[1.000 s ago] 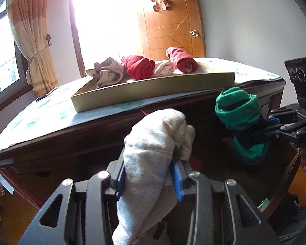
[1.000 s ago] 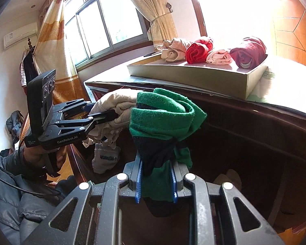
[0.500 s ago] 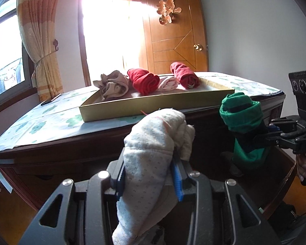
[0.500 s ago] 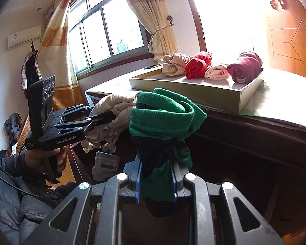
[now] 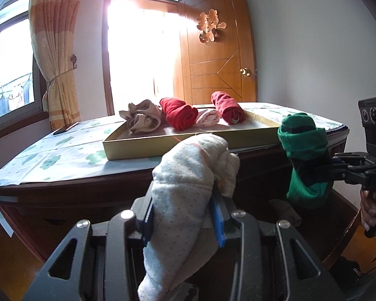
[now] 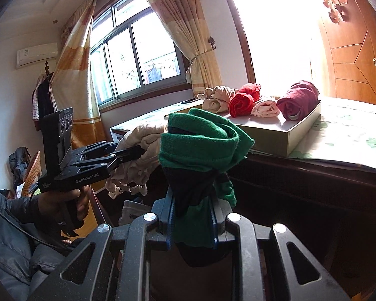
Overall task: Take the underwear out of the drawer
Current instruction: 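Lift both garments out of the drawer and carry them over the beige tray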
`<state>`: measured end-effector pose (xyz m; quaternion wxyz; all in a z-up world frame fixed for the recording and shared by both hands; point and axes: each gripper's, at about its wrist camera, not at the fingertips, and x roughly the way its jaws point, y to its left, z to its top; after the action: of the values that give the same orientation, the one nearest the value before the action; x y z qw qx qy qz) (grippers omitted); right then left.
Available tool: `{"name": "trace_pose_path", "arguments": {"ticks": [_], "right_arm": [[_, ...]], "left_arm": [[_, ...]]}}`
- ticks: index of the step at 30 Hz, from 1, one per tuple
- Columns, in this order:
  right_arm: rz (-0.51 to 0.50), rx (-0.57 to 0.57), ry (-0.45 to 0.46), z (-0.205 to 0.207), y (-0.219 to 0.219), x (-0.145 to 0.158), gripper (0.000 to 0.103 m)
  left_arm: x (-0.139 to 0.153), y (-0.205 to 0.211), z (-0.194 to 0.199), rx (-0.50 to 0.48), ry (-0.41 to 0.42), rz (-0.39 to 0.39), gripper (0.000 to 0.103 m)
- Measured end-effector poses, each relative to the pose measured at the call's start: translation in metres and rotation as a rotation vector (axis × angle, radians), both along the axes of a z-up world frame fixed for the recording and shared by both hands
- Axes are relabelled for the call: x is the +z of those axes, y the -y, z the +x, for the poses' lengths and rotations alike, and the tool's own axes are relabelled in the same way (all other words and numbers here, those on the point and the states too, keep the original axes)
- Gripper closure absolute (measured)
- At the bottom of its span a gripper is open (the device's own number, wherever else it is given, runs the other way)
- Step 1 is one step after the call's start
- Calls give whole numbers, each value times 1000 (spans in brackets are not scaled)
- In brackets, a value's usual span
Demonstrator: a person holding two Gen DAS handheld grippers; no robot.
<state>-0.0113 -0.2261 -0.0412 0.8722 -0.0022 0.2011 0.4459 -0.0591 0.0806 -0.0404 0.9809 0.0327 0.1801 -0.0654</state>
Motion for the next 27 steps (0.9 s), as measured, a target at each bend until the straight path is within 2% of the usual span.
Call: {"name": "trace_pose_path", "arguments": {"ticks": [12,27], "right_arm": [[66,0,38,-4,11,5,79],[128,-8,37,-1,22,10,79]], "left_arm": [[5,0,-3,17,37,-11,66],[18,1,-3,44,85,-8,66]]}}
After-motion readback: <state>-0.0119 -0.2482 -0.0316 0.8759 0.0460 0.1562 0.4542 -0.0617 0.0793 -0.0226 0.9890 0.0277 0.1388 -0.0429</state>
